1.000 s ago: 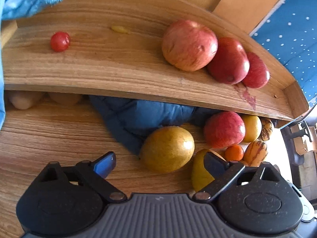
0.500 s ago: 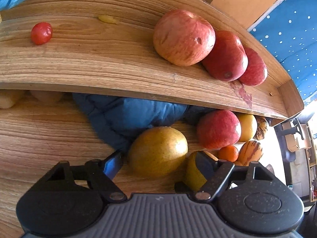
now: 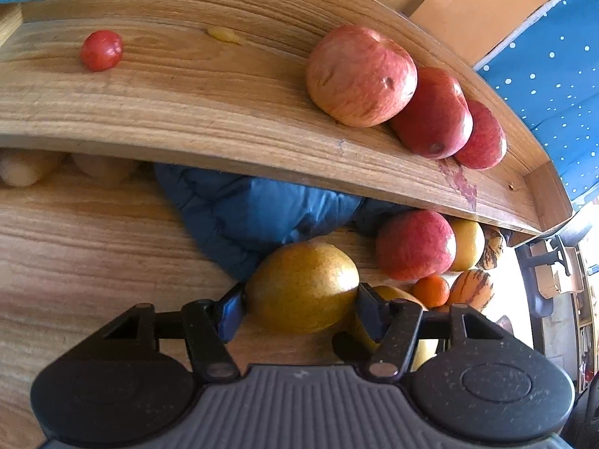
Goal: Organize fruits
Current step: 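Close the left tool on the brown pear while the right tool grips the yellow pear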
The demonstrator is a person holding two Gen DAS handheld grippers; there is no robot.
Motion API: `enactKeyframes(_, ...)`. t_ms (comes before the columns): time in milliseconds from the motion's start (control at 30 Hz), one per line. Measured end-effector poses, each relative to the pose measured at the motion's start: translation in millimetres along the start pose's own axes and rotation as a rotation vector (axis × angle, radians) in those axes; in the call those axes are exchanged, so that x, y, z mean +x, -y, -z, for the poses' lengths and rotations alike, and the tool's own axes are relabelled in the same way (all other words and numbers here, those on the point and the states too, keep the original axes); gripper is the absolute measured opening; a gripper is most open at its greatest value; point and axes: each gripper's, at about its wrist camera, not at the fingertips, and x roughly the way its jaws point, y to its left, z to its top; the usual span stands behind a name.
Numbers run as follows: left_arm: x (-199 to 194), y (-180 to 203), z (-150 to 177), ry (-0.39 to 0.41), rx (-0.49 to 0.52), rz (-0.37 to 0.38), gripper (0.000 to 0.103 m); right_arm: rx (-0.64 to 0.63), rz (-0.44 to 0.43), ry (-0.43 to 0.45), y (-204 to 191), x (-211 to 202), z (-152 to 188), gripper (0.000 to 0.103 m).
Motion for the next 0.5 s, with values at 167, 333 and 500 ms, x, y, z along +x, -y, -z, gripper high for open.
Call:
enactKeyframes(167,-7,10,12,0.011,0.017,0.003,0.065,0.011,-0.007,0.040,3,-17,12,0.057)
enactKeyframes(333,-13,27,22,0.012,0.038,0.012,0.065,0.026,0.007,0.087,10,-40,23,0.057)
enactKeyframes(500,-17,52,31,0.016,0.081,0.028,0.065,0.061,0.041,0.124,23,-68,37,0.057)
